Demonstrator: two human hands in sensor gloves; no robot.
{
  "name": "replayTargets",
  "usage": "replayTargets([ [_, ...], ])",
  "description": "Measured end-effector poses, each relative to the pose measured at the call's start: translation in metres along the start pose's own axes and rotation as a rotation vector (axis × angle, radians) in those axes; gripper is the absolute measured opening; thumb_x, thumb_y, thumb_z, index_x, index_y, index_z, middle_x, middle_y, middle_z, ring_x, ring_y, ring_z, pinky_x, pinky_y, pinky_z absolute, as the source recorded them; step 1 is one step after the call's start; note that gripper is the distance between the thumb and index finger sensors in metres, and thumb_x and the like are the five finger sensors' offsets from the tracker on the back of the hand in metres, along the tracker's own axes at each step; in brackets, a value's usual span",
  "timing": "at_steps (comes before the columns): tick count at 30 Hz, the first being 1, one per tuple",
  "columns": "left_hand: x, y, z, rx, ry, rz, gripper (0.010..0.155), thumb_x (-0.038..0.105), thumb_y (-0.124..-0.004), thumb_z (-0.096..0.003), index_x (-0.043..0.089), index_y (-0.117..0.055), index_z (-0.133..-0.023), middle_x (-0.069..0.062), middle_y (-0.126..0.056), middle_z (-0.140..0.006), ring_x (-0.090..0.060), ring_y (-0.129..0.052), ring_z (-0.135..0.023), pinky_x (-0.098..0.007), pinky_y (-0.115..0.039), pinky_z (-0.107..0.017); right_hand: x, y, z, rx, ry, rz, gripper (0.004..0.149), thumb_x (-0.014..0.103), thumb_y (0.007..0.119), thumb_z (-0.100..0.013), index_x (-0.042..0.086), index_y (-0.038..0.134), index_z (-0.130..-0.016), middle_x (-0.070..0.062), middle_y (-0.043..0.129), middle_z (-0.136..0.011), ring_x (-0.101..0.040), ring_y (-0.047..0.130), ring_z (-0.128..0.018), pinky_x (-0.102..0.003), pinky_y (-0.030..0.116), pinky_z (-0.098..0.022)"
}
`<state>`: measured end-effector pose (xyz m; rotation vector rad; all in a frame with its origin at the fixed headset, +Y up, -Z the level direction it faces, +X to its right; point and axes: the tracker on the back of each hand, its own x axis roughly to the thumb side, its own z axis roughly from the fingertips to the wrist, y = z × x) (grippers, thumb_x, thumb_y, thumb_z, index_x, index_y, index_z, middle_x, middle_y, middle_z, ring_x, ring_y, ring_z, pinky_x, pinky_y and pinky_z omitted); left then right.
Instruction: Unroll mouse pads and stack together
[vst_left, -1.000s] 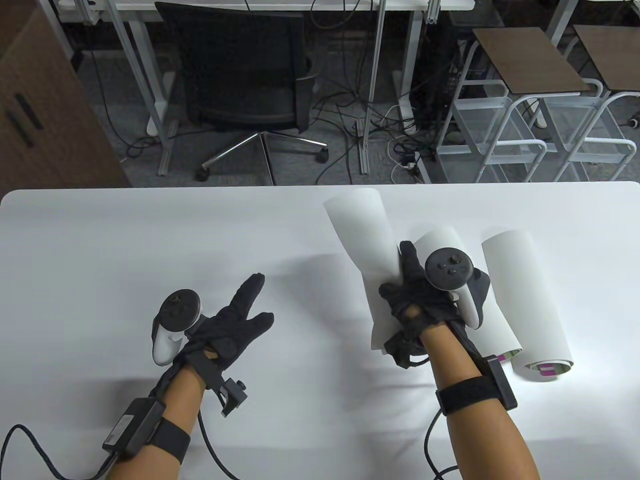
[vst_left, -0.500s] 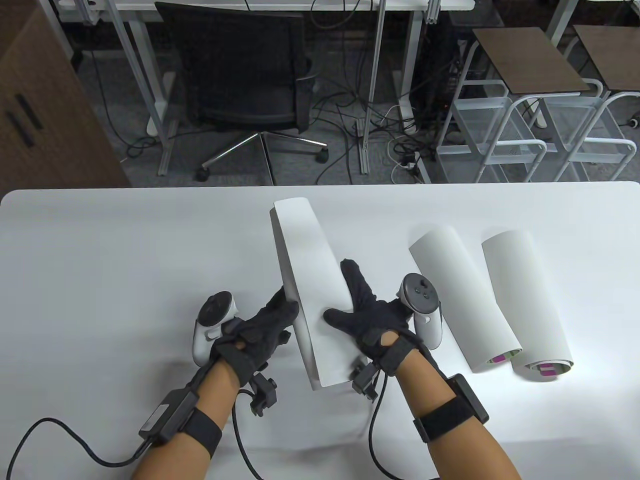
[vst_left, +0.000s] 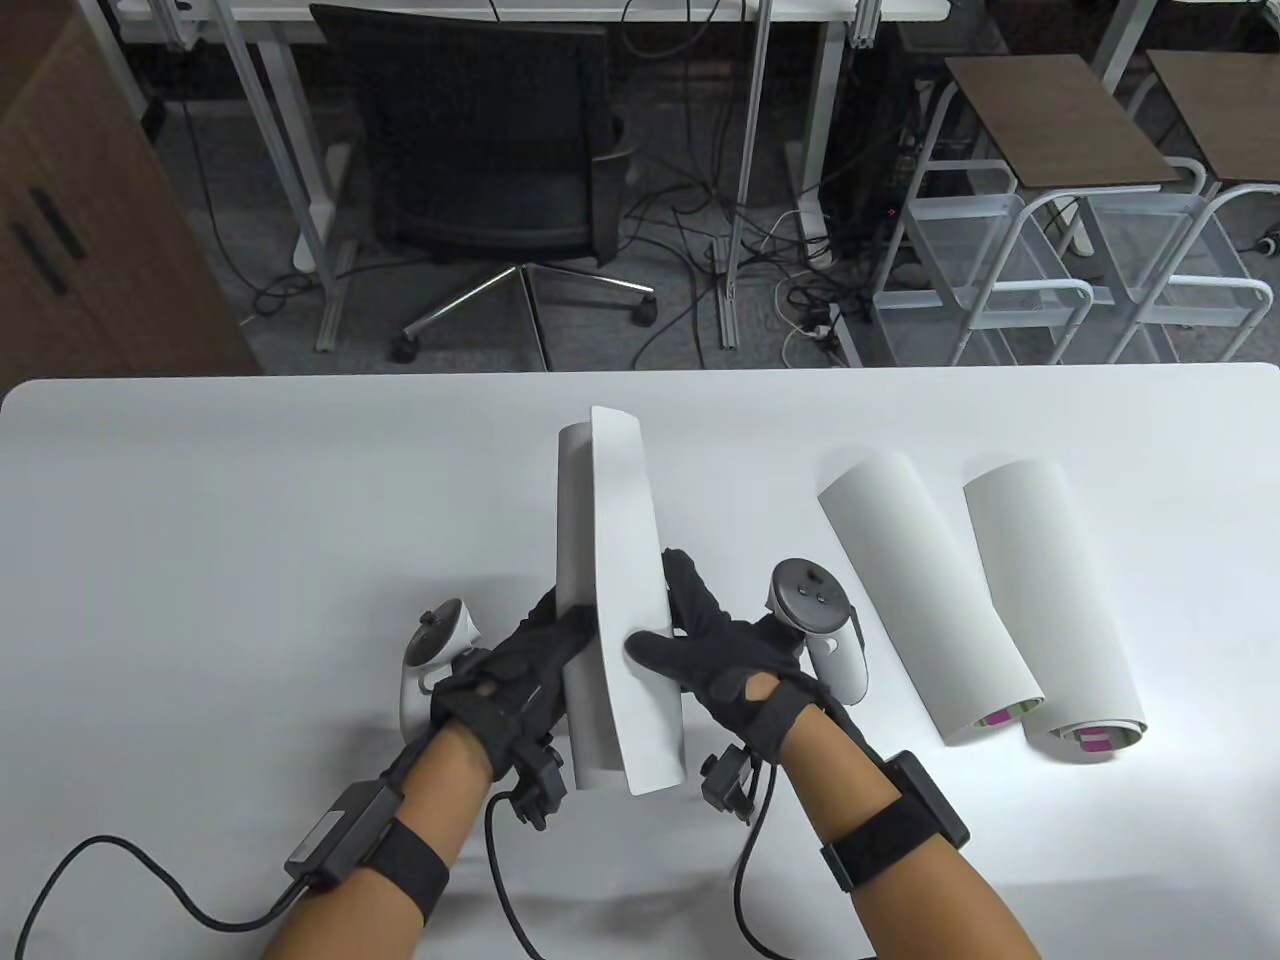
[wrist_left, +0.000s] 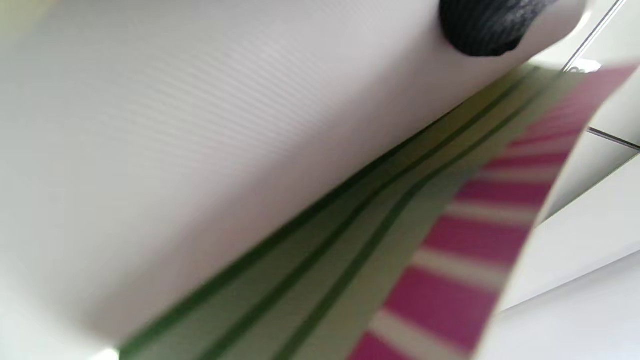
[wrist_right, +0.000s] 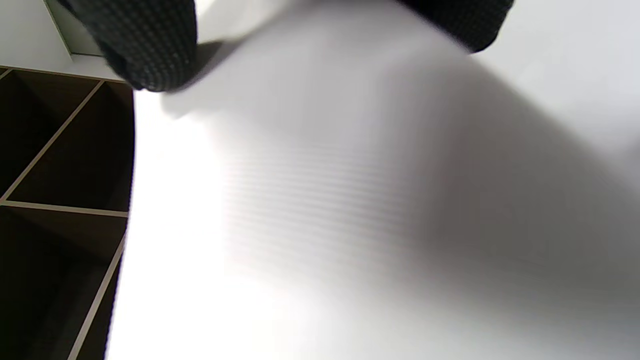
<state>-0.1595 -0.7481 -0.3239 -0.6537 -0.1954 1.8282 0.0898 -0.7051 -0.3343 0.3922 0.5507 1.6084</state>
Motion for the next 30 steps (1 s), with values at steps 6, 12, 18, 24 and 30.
replayTargets([
  [6,0.005,0.011,0.004,0.031,-0.011,-0.019,0.074,0.048,-0.073,-0.0576,0.031,-0.027,-0.113,-0.005,-0.062,-0.105,-0.037,-0.077,-0.099,-0.056,-0.069,-0.067,-0.007,-0.018,0.007,0.105,0.014,-0.186,0.105,0.061,0.085,-0.041,0.024,0.006,-0.099,-0.021,0.024,-0.102,-0.055,0.060,-0.091,-0.062,0.062,-0.060],
  [12,0.008,0.013,0.006,0.001,-0.016,0.008,0.074,0.048,-0.074,-0.0573,0.029,-0.029,-0.113,-0.005,-0.064,-0.104,-0.037,-0.080,-0.097,-0.055,-0.070,-0.067,-0.013,-0.030,0.009,0.056,0.074,-0.238,0.079,0.034,0.075,-0.050,0.021,0.015,-0.101,-0.019,0.039,-0.100,-0.049,0.076,-0.084,-0.055,0.074,-0.055],
  [18,0.007,0.019,0.005,0.004,-0.001,0.007,0.079,0.050,-0.074,-0.0577,0.027,-0.023,-0.113,-0.004,-0.062,-0.104,-0.035,-0.080,-0.097,-0.054,-0.070,-0.067,-0.013,-0.039,0.012,-0.016,0.049,-0.290,0.068,0.019,0.072,-0.047,0.029,0.031,-0.101,-0.017,0.057,-0.095,-0.040,0.094,-0.067,-0.047,0.085,-0.043],
  [24,0.002,0.025,0.009,0.120,0.017,-0.064,0.079,0.046,-0.070,-0.0588,0.044,-0.007,-0.107,-0.007,-0.034,-0.114,-0.035,-0.075,-0.099,-0.052,-0.073,-0.064,-0.015,-0.042,0.013,-0.057,0.059,-0.231,0.066,0.017,0.072,-0.047,0.031,0.036,-0.100,-0.018,0.060,-0.093,-0.042,0.096,-0.064,-0.046,0.086,-0.042],
  [30,-0.001,0.021,0.010,0.064,0.025,-0.128,0.077,0.055,-0.066,-0.0587,0.044,-0.009,-0.109,-0.009,-0.022,-0.116,-0.041,-0.056,-0.109,-0.061,-0.063,-0.068,-0.008,-0.034,0.012,-0.049,0.045,-0.179,0.066,0.017,0.072,-0.047,0.031,0.036,-0.100,-0.018,0.059,-0.094,-0.044,0.094,-0.065,-0.047,0.085,-0.042],
])
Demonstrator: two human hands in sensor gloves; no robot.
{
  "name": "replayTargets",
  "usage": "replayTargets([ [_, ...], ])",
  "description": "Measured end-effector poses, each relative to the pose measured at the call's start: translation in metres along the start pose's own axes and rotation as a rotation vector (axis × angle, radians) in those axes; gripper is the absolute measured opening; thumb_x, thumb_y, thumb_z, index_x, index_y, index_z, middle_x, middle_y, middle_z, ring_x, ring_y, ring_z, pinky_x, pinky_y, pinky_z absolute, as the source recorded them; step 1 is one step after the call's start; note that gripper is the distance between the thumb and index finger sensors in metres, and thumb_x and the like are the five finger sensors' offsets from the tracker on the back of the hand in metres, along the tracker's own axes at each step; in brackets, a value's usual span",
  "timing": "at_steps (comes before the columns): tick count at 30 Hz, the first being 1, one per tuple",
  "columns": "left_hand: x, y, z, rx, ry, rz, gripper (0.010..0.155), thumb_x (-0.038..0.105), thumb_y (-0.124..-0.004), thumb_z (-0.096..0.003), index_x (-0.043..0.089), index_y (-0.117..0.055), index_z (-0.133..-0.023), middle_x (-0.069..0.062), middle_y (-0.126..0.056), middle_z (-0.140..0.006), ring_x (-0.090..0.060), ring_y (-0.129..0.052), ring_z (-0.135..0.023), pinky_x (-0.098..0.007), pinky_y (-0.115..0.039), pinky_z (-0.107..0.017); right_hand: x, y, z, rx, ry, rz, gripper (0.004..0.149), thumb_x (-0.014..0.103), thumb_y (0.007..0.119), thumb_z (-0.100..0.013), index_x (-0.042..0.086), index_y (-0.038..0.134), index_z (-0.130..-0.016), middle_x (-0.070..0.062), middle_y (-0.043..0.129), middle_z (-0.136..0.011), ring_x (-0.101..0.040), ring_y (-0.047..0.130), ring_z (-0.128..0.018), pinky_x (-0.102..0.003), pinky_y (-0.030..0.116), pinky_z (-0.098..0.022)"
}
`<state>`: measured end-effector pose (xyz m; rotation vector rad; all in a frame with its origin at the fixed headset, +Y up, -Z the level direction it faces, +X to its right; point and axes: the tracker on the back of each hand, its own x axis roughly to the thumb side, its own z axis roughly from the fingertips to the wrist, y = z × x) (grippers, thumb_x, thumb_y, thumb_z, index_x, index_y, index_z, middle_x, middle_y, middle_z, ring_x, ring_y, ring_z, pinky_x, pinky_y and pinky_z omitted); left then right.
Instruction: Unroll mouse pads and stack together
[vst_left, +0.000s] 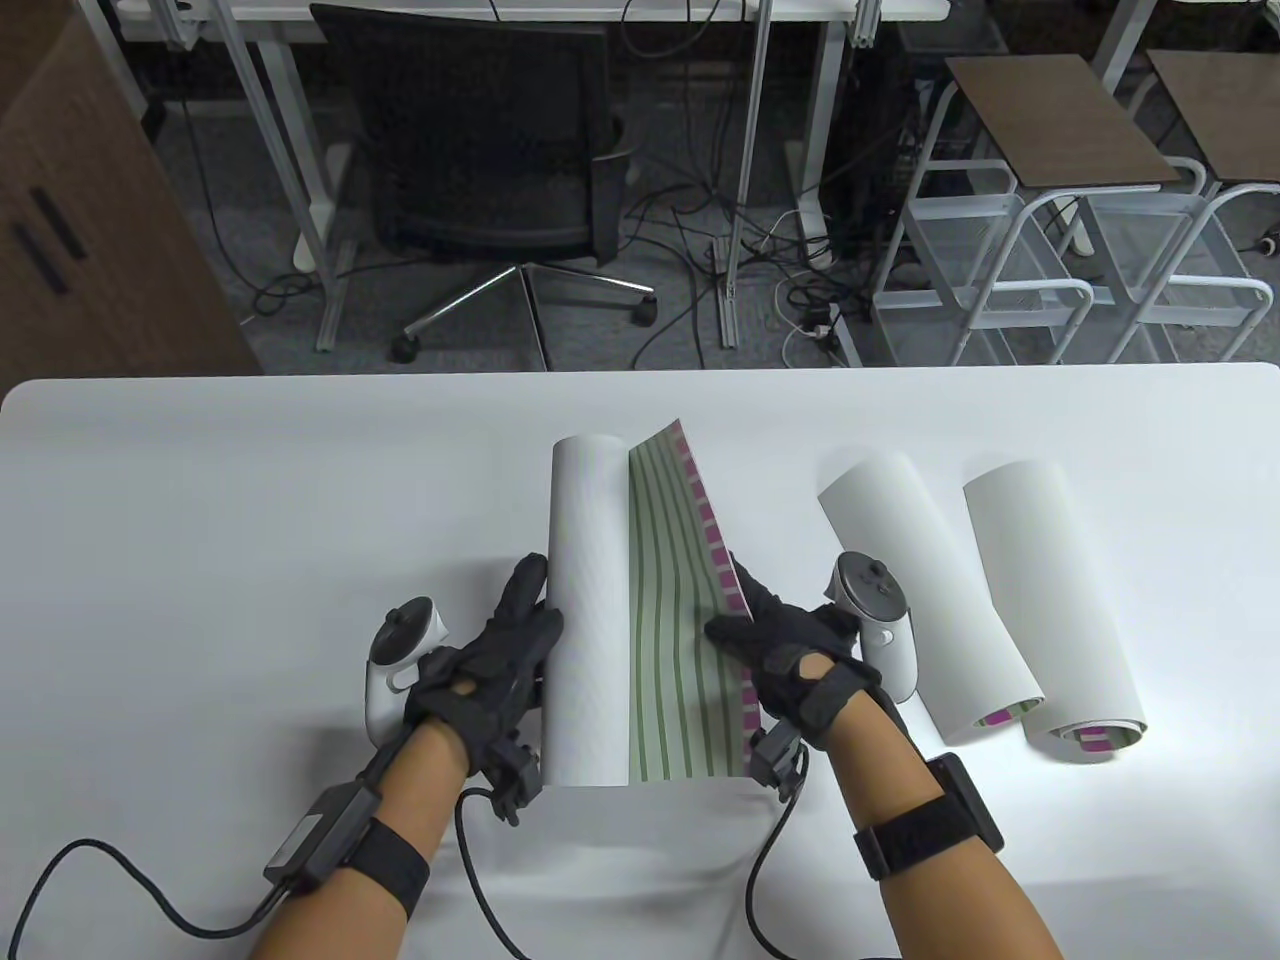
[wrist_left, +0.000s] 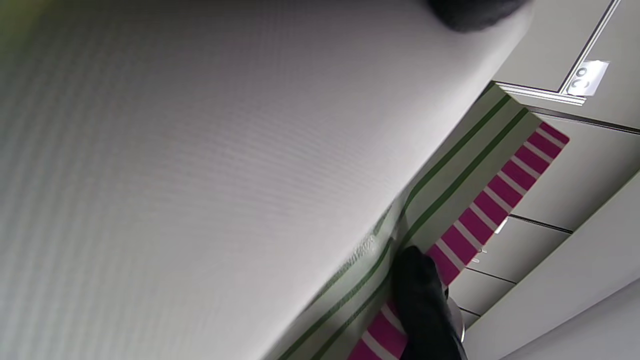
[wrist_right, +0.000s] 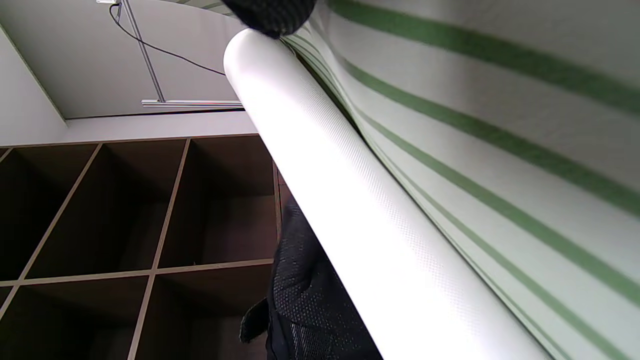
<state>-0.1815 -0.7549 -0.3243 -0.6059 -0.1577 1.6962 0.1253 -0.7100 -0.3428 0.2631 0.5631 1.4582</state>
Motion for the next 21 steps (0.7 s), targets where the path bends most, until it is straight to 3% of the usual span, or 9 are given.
replayTargets([
  [3,-0.003,-0.006,0.000,-0.035,0.035,-0.031,0.097,0.071,-0.072,-0.0541,0.039,0.004,-0.105,-0.011,-0.011,-0.115,-0.044,-0.045,-0.111,-0.065,-0.057,-0.069,0.000,0.004,0.000,0.008,-0.002,0.017,0.066,0.017,0.072,-0.047,0.032,0.036,-0.100,-0.018,0.058,-0.094,-0.044,0.093,-0.065,-0.048,0.084,-0.043],
  [7,-0.006,-0.007,-0.002,0.018,0.067,-0.047,0.110,0.071,-0.082,-0.0490,0.038,0.008,-0.102,-0.008,-0.011,-0.114,-0.041,-0.049,-0.110,-0.063,-0.059,-0.070,0.000,0.006,0.000,0.009,-0.004,0.023,0.065,0.017,0.071,-0.047,0.032,0.037,-0.100,-0.018,0.058,-0.095,-0.044,0.093,-0.066,-0.048,0.084,-0.044],
  [16,-0.006,0.011,0.000,0.077,0.040,0.050,0.097,0.059,-0.080,-0.0544,0.036,-0.002,-0.107,-0.008,-0.032,-0.113,-0.035,-0.071,-0.101,-0.053,-0.069,-0.067,0.000,-0.009,0.003,-0.021,-0.008,-0.022,0.064,0.016,0.072,-0.047,0.032,0.040,-0.100,-0.018,0.059,-0.094,-0.043,0.095,-0.063,-0.047,0.085,-0.042],
  [21,-0.006,0.018,0.004,0.094,0.041,0.053,0.083,0.054,-0.071,-0.0577,0.038,-0.009,-0.110,-0.012,-0.034,-0.114,-0.041,-0.068,-0.103,-0.058,-0.068,-0.066,0.000,-0.010,0.004,-0.026,-0.011,-0.027,0.064,0.016,0.072,-0.047,0.032,0.040,-0.100,-0.018,0.059,-0.094,-0.043,0.095,-0.063,-0.047,0.086,-0.041],
])
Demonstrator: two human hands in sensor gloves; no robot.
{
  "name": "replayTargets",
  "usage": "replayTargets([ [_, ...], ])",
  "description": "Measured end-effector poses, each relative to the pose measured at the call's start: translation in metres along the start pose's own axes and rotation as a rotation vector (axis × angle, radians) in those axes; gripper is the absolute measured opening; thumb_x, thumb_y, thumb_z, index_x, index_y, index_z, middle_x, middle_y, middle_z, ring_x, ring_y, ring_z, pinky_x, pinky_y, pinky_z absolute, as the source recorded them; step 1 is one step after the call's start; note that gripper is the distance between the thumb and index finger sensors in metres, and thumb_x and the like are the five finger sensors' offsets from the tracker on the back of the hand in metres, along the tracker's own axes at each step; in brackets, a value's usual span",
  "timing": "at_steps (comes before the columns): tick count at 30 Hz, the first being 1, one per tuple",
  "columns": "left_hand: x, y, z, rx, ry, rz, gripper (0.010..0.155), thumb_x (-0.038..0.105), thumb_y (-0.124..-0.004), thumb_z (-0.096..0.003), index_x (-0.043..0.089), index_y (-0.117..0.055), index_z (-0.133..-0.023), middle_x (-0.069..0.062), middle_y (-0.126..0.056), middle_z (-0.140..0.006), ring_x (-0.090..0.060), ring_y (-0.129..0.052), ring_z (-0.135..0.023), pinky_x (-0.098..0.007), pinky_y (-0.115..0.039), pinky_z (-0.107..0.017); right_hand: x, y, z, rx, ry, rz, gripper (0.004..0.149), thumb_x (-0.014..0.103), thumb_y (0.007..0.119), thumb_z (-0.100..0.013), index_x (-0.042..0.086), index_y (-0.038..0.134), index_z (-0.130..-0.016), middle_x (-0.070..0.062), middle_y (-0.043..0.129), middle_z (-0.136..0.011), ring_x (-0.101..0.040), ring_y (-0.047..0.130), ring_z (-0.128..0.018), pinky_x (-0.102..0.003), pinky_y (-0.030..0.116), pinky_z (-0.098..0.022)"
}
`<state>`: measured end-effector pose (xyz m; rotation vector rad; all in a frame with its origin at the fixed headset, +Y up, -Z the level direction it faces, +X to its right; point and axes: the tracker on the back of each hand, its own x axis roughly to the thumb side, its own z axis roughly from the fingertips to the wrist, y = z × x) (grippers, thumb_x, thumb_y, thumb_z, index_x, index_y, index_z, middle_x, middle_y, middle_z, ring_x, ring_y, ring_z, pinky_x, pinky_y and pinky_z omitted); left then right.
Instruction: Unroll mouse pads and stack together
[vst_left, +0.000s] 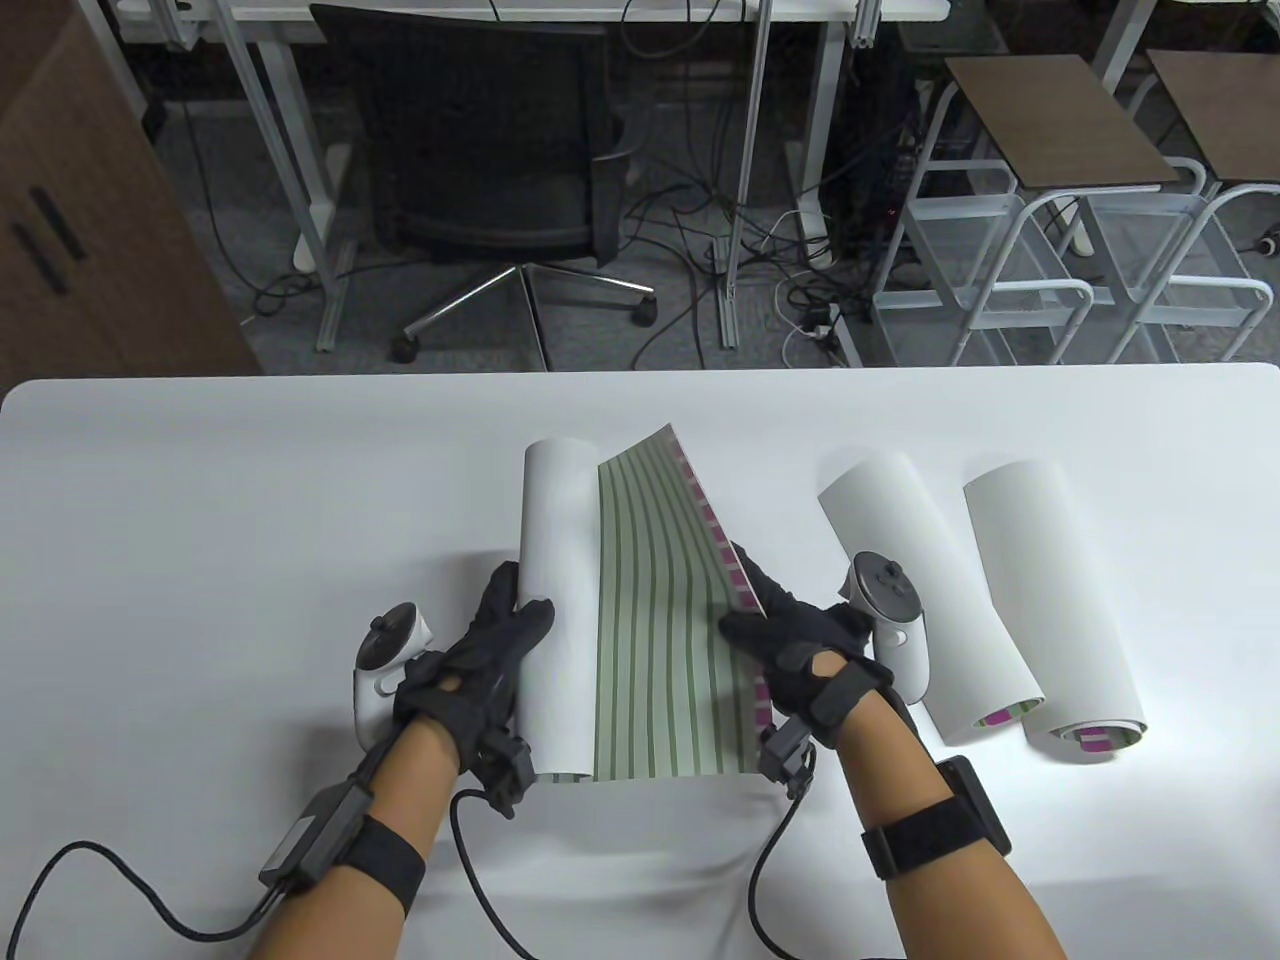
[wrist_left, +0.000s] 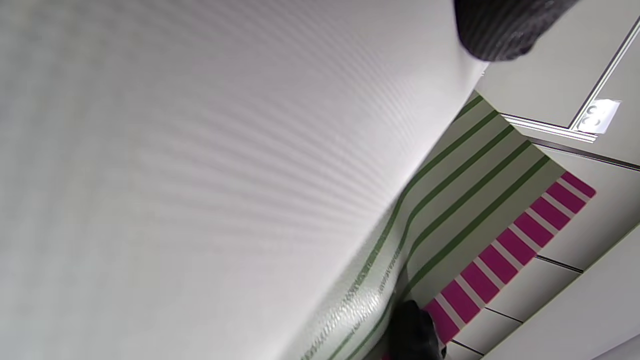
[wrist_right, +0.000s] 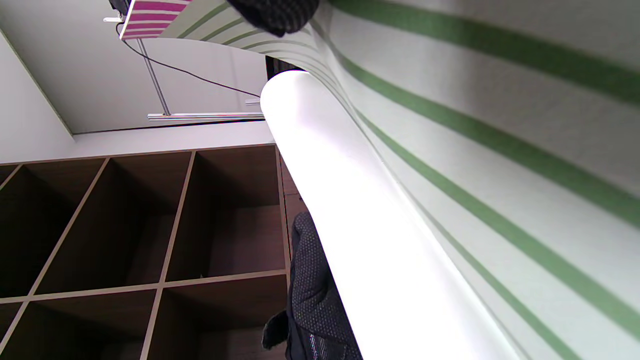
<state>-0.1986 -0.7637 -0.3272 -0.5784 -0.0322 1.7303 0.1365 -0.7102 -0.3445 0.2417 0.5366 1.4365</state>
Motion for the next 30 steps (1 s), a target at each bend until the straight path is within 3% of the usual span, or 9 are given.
replayTargets([
  [3,-0.006,-0.001,-0.001,-0.031,0.031,-0.009,0.082,0.059,-0.066,-0.0583,0.035,-0.007,-0.110,-0.013,-0.029,-0.115,-0.044,-0.060,-0.107,-0.063,-0.063,-0.067,0.003,0.005,0.000,0.001,-0.007,0.025,0.064,0.016,0.072,-0.047,0.031,0.039,-0.100,-0.018,0.059,-0.094,-0.043,0.095,-0.063,-0.047,0.086,-0.041],
  [6,-0.009,-0.006,-0.001,-0.057,0.069,-0.035,0.103,0.073,-0.073,-0.0531,0.033,0.005,-0.106,-0.012,-0.019,-0.115,-0.043,-0.053,-0.109,-0.064,-0.060,-0.068,0.006,0.010,0.000,0.010,-0.013,0.046,0.064,0.016,0.072,-0.047,0.031,0.039,-0.100,-0.018,0.059,-0.094,-0.043,0.095,-0.063,-0.047,0.086,-0.041],
  [9,-0.011,-0.007,-0.002,-0.024,0.089,-0.072,0.109,0.071,-0.082,-0.0498,0.033,0.005,-0.104,-0.009,-0.020,-0.114,-0.040,-0.058,-0.107,-0.061,-0.062,-0.068,0.009,0.012,0.001,0.014,-0.020,0.065,0.064,0.016,0.072,-0.047,0.031,0.039,-0.100,-0.018,0.059,-0.094,-0.043,0.095,-0.063,-0.047,0.085,-0.041],
  [18,-0.010,0.014,0.001,0.128,0.069,-0.048,0.091,0.051,-0.081,-0.0542,0.035,-0.010,-0.109,-0.009,-0.040,-0.111,-0.035,-0.075,-0.098,-0.054,-0.070,-0.065,0.014,-0.005,0.007,-0.019,-0.038,0.024,0.063,0.016,0.072,-0.047,0.031,0.042,-0.101,-0.018,0.060,-0.094,-0.043,0.096,-0.061,-0.046,0.086,-0.040],
  [22,-0.010,0.020,0.001,0.089,0.060,-0.050,0.083,0.048,-0.075,-0.0566,0.035,-0.012,-0.110,-0.012,-0.041,-0.112,-0.038,-0.073,-0.100,-0.056,-0.068,-0.066,0.015,-0.007,0.007,-0.016,-0.045,0.019,0.063,0.016,0.072,-0.047,0.031,0.042,-0.101,-0.018,0.061,-0.094,-0.043,0.096,-0.061,-0.047,0.086,-0.040],
  [25,-0.011,0.018,0.001,0.039,0.058,-0.049,0.085,0.054,-0.073,-0.0572,0.034,-0.010,-0.110,-0.013,-0.035,-0.114,-0.041,-0.066,-0.103,-0.059,-0.066,-0.067,0.017,-0.003,0.007,-0.009,-0.050,0.034,0.063,0.016,0.072,-0.047,0.031,0.042,-0.101,-0.018,0.060,-0.094,-0.043,0.096,-0.062,-0.047,0.086,-0.041],
  [30,-0.011,0.012,0.000,0.004,0.063,-0.051,0.105,0.073,-0.076,-0.0512,0.030,0.001,-0.107,-0.013,-0.019,-0.115,-0.045,-0.054,-0.108,-0.064,-0.058,-0.069,0.018,0.000,0.007,0.000,-0.058,0.042,0.063,0.016,0.072,-0.047,0.031,0.042,-0.101,-0.018,0.060,-0.094,-0.044,0.095,-0.062,-0.047,0.085,-0.041],
])
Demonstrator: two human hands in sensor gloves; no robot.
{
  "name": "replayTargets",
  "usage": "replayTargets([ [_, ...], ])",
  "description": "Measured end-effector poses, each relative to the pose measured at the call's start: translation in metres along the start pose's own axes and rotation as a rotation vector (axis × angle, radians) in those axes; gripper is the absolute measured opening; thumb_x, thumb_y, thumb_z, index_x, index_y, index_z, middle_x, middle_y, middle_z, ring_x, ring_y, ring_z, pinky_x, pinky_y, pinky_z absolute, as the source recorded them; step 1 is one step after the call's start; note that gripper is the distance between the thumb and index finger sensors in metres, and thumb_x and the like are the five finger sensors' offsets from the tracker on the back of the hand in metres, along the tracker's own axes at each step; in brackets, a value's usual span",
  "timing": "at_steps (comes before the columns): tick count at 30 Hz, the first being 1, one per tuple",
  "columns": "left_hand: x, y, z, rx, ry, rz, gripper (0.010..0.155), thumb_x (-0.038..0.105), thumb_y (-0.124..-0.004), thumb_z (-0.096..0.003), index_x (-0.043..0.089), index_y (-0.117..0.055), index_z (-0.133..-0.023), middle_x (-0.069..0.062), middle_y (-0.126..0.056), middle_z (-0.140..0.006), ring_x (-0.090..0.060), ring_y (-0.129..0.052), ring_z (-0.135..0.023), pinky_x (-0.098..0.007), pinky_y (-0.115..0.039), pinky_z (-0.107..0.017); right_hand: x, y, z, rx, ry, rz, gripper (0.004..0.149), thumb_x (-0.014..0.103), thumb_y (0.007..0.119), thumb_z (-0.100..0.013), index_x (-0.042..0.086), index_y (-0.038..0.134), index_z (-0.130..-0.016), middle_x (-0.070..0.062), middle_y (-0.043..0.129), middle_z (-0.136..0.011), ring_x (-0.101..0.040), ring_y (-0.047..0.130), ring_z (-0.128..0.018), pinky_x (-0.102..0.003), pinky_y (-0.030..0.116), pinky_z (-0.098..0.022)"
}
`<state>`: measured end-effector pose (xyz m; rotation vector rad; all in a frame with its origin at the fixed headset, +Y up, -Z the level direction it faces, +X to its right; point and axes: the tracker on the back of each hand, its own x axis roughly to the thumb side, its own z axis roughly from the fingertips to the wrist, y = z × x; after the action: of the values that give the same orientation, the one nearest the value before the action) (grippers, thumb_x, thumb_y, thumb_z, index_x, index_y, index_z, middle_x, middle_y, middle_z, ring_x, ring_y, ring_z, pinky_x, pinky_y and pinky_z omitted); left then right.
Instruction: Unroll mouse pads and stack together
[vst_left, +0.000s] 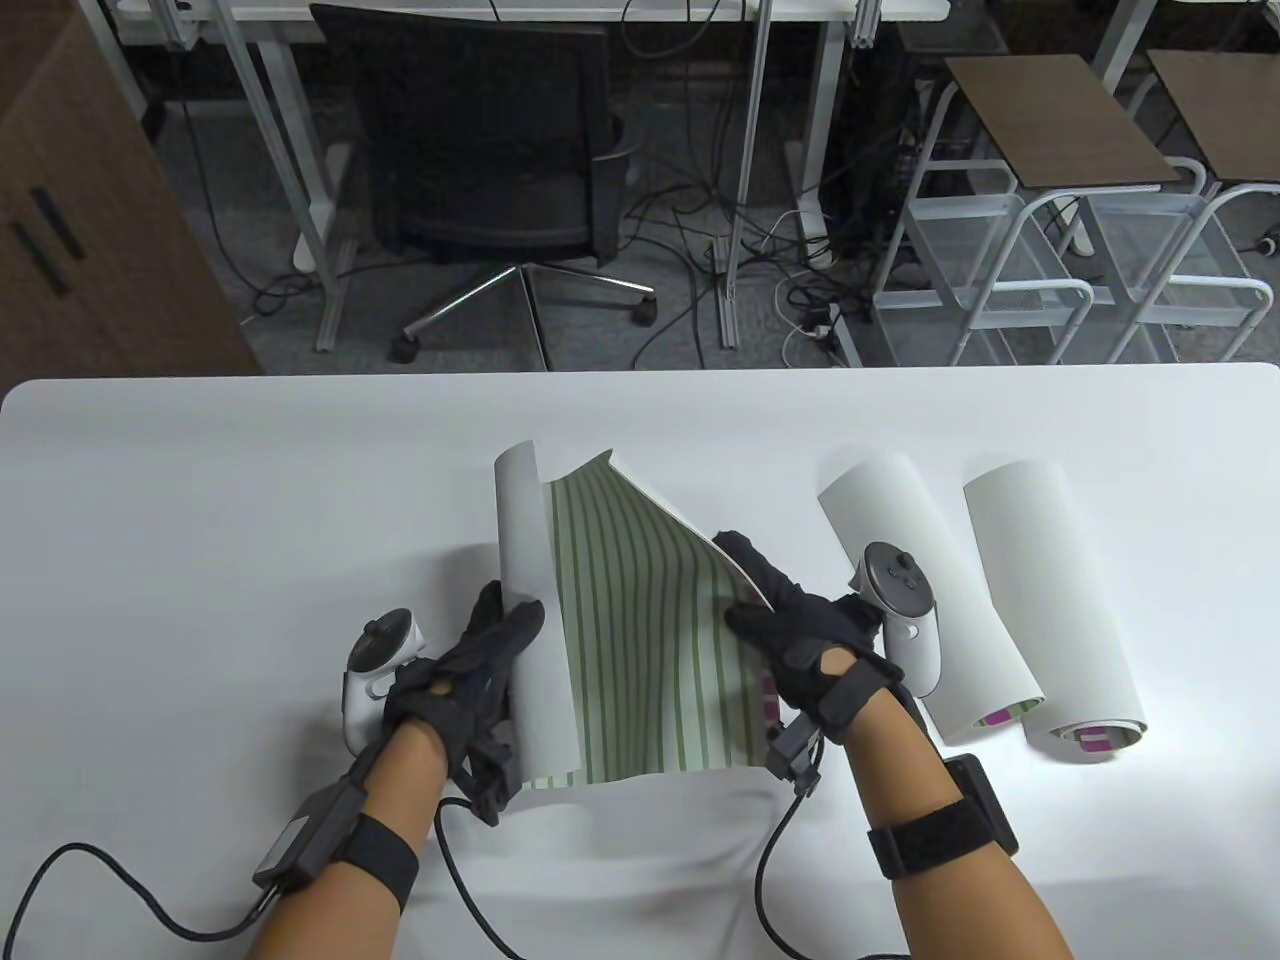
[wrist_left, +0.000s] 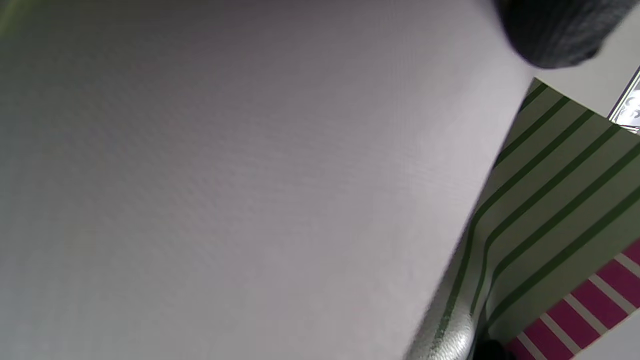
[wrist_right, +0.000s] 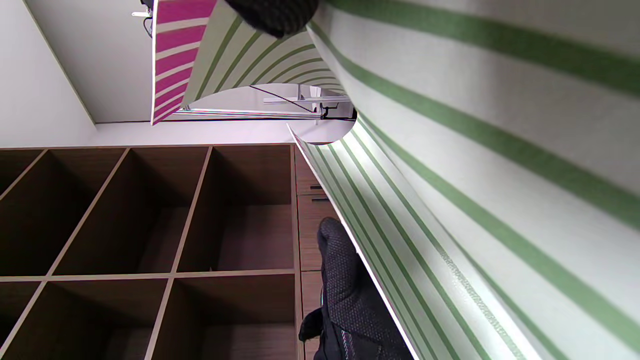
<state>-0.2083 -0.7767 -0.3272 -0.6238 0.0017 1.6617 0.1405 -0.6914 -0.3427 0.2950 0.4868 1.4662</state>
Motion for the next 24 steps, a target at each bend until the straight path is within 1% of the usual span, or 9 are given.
replayTargets([
  [3,0.001,0.000,0.000,0.020,-0.002,-0.010,0.107,0.073,-0.078,-0.0502,0.029,0.002,-0.107,-0.012,-0.018,-0.114,-0.043,-0.054,-0.108,-0.063,-0.058,-0.069,0.001,-0.002,0.000,0.000,-0.005,-0.002,0.063,0.016,0.072,-0.047,0.031,0.042,-0.101,-0.018,0.060,-0.094,-0.044,0.095,-0.062,-0.047,0.085,-0.041],
  [8,0.000,0.011,0.002,0.129,0.004,-0.012,0.095,0.057,-0.081,-0.0534,0.032,-0.008,-0.109,-0.011,-0.033,-0.112,-0.037,-0.069,-0.101,-0.057,-0.065,-0.068,0.005,-0.012,0.004,-0.010,-0.019,-0.035,0.063,0.016,0.072,-0.047,0.030,0.043,-0.101,-0.018,0.061,-0.094,-0.043,0.096,-0.061,-0.047,0.086,-0.040],
  [10,-0.001,0.015,0.002,0.118,0.004,-0.005,0.091,0.054,-0.080,-0.0542,0.034,-0.011,-0.110,-0.011,-0.040,-0.111,-0.036,-0.073,-0.099,-0.056,-0.067,-0.067,0.005,-0.015,0.005,-0.012,-0.024,-0.044,0.063,0.016,0.072,-0.047,0.030,0.043,-0.101,-0.018,0.062,-0.093,-0.043,0.097,-0.060,-0.046,0.086,-0.040],
  [13,-0.003,0.015,0.001,0.060,-0.004,0.038,0.091,0.056,-0.079,-0.0549,0.033,-0.011,-0.110,-0.012,-0.038,-0.113,-0.039,-0.069,-0.102,-0.058,-0.066,-0.067,0.006,-0.015,0.006,-0.010,-0.025,-0.045,0.063,0.016,0.072,-0.047,0.029,0.043,-0.101,-0.018,0.062,-0.093,-0.043,0.096,-0.060,-0.047,0.086,-0.040],
  [16,-0.003,0.012,0.000,-0.003,-0.014,0.033,0.094,0.063,-0.075,-0.0542,0.033,-0.006,-0.110,-0.014,-0.030,-0.115,-0.044,-0.061,-0.106,-0.062,-0.062,-0.068,0.006,-0.016,0.006,-0.013,-0.021,-0.036,0.063,0.016,0.072,-0.047,0.029,0.043,-0.101,-0.018,0.061,-0.094,-0.043,0.096,-0.060,-0.047,0.086,-0.040],
  [18,-0.003,0.010,0.000,-0.083,-0.021,0.036,0.103,0.073,-0.073,-0.0531,0.031,0.004,-0.107,-0.015,-0.014,-0.115,-0.049,-0.047,-0.110,-0.066,-0.054,-0.070,0.005,-0.018,0.007,-0.021,-0.018,-0.042,0.063,0.016,0.072,-0.047,0.029,0.043,-0.101,-0.018,0.062,-0.093,-0.044,0.096,-0.060,-0.047,0.086,-0.040],
  [20,-0.003,0.010,-0.001,-0.098,-0.026,0.038,0.107,0.076,-0.072,-0.0525,0.030,0.008,-0.105,-0.014,-0.010,-0.115,-0.049,-0.044,-0.111,-0.067,-0.053,-0.071,0.005,-0.021,0.007,-0.028,-0.018,-0.048,0.063,0.016,0.072,-0.047,0.029,0.043,-0.101,-0.018,0.062,-0.093,-0.043,0.096,-0.060,-0.047,0.086,-0.040],
  [22,-0.001,0.012,0.000,-0.071,-0.008,0.032,0.104,0.071,-0.074,-0.0538,0.030,0.005,-0.106,-0.014,-0.011,-0.115,-0.049,-0.046,-0.111,-0.067,-0.054,-0.070,0.006,-0.024,0.008,-0.031,-0.017,-0.055,0.063,0.016,0.072,-0.047,0.029,0.043,-0.101,-0.018,0.062,-0.093,-0.043,0.096,-0.060,-0.047,0.085,-0.040],
  [24,0.001,0.017,0.001,-0.036,0.008,0.016,0.096,0.062,-0.074,-0.0565,0.028,-0.001,-0.108,-0.015,-0.018,-0.116,-0.047,-0.052,-0.109,-0.065,-0.057,-0.069,0.007,-0.028,0.009,-0.039,-0.018,-0.055,0.063,0.016,0.072,-0.047,0.029,0.043,-0.101,-0.018,0.062,-0.093,-0.043,0.096,-0.060,-0.047,0.086,-0.040],
])
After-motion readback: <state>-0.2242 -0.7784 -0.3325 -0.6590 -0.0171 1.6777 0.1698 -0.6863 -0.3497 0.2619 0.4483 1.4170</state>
